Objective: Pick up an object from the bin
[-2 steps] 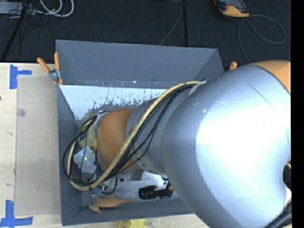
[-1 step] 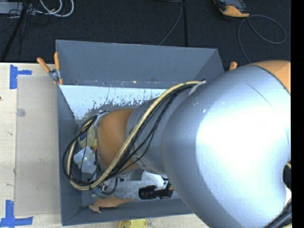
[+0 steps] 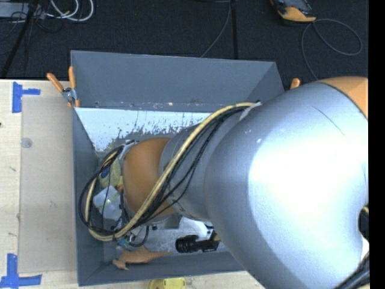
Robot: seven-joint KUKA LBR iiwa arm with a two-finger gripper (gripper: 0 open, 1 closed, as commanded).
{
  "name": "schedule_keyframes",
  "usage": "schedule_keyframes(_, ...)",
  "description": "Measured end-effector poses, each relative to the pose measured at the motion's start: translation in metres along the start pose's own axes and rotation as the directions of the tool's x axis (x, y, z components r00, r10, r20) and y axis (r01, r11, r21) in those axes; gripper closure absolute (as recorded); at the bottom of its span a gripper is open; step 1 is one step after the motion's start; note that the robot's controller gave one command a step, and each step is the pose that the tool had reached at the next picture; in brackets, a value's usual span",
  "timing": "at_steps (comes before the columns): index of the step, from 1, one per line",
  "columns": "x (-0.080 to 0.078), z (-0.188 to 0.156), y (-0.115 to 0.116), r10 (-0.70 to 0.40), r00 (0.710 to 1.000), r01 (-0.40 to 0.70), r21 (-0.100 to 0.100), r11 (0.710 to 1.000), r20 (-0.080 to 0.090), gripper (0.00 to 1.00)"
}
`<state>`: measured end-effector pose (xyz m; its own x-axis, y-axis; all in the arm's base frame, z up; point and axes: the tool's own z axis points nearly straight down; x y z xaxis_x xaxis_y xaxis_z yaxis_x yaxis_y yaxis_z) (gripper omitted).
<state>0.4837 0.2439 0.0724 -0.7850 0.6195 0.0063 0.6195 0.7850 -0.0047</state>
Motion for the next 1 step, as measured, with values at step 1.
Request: schedule_keyframes(1,0.0002,-0.0028,-0.0002,0.001,1.000,-0.001,0.000,1.000,-0.001,1.00)
